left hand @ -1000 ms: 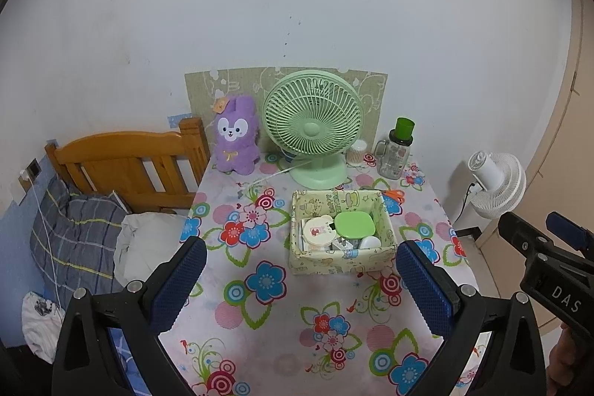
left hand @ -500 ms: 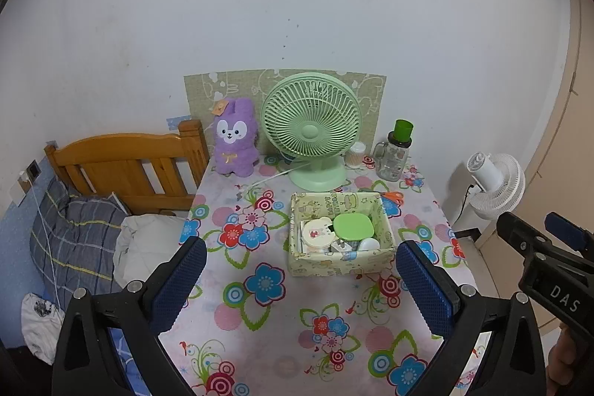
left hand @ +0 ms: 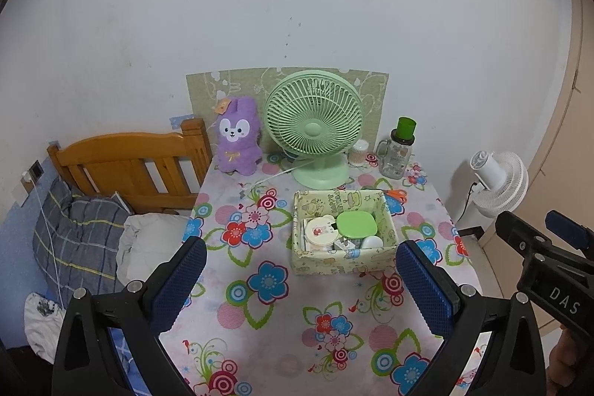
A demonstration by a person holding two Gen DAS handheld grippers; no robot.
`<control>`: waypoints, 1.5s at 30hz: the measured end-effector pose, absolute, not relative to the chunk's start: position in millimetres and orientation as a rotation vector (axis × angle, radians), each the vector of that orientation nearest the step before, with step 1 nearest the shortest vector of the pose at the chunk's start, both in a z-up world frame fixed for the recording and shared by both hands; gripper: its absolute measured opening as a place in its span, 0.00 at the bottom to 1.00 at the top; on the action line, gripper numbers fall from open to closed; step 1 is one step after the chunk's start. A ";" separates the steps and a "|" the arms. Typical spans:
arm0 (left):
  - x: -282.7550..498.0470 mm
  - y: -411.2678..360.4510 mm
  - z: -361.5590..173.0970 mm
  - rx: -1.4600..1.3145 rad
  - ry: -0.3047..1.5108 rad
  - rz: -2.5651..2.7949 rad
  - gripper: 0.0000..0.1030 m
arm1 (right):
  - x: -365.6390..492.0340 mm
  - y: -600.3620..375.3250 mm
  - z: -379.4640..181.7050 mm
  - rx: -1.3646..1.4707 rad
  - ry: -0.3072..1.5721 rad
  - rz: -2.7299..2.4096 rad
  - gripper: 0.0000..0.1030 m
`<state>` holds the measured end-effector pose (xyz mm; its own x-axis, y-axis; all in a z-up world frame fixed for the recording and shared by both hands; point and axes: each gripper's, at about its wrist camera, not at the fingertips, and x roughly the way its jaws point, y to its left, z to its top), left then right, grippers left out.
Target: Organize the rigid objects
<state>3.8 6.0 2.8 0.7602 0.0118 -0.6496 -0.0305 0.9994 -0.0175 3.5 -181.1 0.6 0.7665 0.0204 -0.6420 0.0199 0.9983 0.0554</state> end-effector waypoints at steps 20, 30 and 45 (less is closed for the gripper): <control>1.7 8.9 3.5 -0.038 0.707 0.029 1.00 | 0.8 -177.6 1.2 0.054 0.676 0.029 0.84; 3.1 7.5 3.0 -0.039 0.716 0.024 1.00 | -3.1 -177.6 3.5 0.053 0.644 0.038 0.84; 4.3 6.2 2.7 -0.037 0.711 0.023 1.00 | -3.4 -177.8 3.4 0.054 0.649 0.039 0.84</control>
